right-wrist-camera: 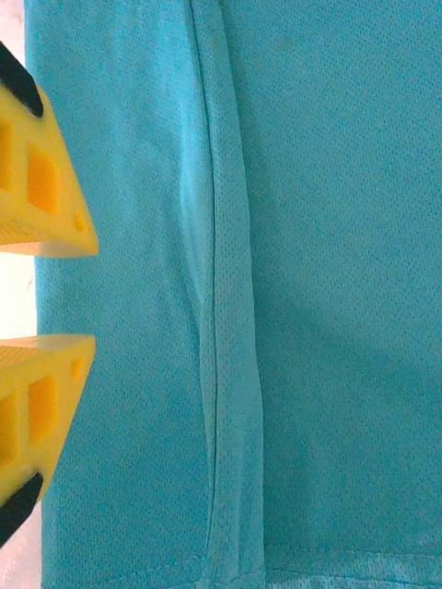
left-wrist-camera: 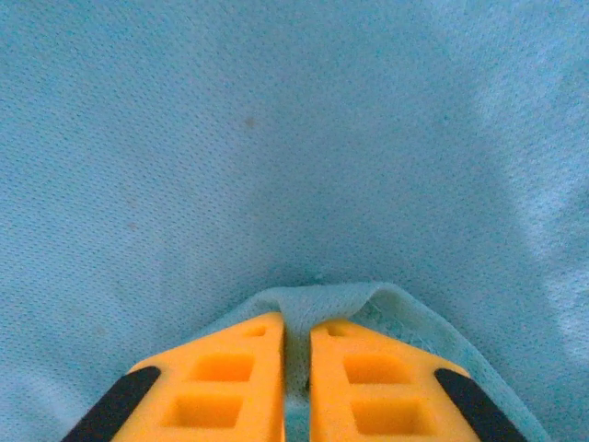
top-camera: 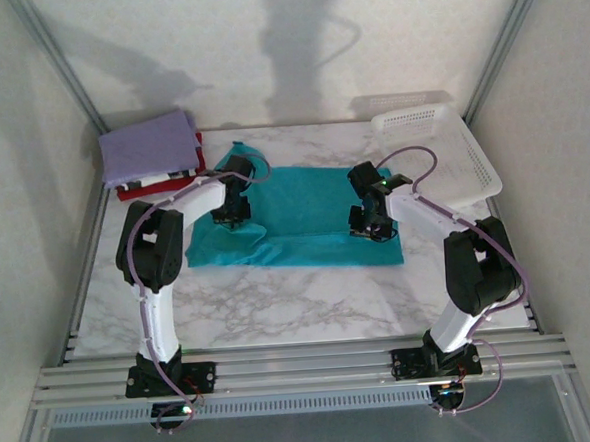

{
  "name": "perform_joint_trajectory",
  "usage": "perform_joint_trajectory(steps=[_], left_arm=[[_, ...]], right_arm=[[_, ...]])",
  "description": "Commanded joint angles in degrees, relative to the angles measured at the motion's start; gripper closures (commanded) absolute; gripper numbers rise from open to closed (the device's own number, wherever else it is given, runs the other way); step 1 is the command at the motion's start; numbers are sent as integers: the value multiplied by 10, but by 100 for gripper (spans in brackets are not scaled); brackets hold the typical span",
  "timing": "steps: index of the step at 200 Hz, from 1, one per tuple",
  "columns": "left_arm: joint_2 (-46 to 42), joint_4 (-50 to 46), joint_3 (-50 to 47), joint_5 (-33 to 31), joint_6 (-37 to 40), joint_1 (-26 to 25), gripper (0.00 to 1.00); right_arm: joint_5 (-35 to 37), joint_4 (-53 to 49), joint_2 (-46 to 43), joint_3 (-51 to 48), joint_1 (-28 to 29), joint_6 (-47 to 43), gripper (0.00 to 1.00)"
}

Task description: Fold and stack the t-shirts

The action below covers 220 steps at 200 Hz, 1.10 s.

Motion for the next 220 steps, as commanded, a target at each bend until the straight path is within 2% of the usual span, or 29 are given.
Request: perform_joint_trajectory(steps=[1,26,68,93,112,125,140,161,179,201,220], left_arm=[[-3,-27,25,-27,1,3,91],[0,-44,44,-29,-1,10,97],[1,-56,48,-40,-21,27,99],[-3,-35,49,9,-24,41,98],[10,-27,65,84,-23,60,96],[14,-16,69,118,-27,77,93],[14,-14,79,129,-28,90,82],[-2,2,82,130,-40,93,81],[-17,20,72,159,-51,99,80],[-9,11,77,163,-48,100,83],[2,7,76,165,-43,97,66]], right_arm=[[0,-16,4,5,4,2,71],[-5,-8,5,-3,4,6,71],[-8,1,10,-18,4,9,71],[-9,3,14,-19,4,6,72],[-8,0,16,-17,4,4,71],[-6,-2,13,-16,5,3,71],[-3,-4,10,-18,5,2,71],[-2,-4,7,-21,4,2,71],[-7,-2,11,-21,4,1,71],[-12,0,18,-15,7,1,72],[-13,0,24,-7,9,1,71]])
